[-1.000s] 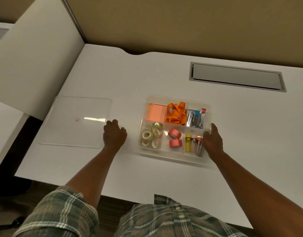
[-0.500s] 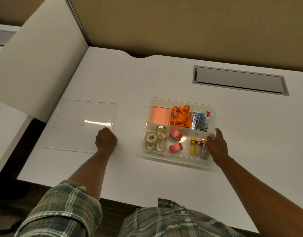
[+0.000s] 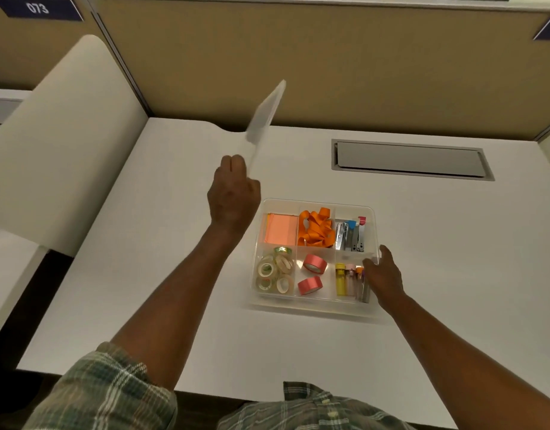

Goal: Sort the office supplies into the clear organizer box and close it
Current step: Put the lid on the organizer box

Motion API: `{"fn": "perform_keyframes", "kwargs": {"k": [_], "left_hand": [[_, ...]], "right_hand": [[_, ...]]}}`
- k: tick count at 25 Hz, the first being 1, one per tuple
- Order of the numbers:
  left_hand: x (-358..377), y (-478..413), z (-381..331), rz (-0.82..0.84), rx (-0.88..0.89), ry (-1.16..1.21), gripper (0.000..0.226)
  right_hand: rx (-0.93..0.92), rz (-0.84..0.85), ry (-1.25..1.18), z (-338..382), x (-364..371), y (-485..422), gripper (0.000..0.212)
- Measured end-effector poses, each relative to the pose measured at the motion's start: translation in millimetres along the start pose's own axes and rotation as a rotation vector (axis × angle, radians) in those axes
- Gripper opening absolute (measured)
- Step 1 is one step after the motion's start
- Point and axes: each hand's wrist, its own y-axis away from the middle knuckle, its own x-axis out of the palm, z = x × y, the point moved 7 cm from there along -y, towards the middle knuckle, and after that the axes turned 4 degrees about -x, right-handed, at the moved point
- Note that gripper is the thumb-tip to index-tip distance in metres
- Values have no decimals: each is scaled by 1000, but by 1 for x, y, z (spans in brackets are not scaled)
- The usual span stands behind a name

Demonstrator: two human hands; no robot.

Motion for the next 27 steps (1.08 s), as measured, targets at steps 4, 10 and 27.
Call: {"fn": "perform_keyframes", "kwargs": {"k": [4,10,27], "left_hand": [[-26,-3,-56,-91,145,340,12],[-20,16,-58,23,-133,930,16],[95,135,54,570,-505,199,48]], "right_hand": [[0,-45,-82,13,-9,-3,61],[-15,-173,-393,50,-39,-17,58],[-209,-147,247,4,-28,13,50]]}}
